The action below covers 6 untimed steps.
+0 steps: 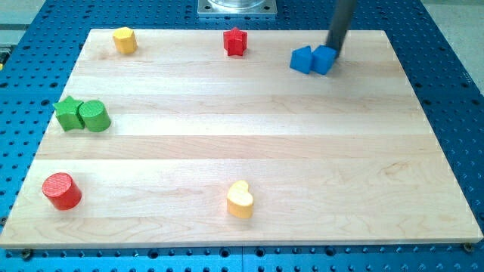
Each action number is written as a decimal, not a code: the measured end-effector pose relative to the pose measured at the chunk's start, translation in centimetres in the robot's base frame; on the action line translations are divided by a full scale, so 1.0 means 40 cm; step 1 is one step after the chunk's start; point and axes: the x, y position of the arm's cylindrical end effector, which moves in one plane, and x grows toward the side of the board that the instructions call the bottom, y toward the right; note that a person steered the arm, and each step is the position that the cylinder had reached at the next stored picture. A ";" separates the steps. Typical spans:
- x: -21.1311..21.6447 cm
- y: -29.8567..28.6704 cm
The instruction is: Place the red star at the center of the board
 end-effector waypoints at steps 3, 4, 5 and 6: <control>-0.173 -0.328; 0.002 -0.515; 0.207 -0.656; 0.178 -0.533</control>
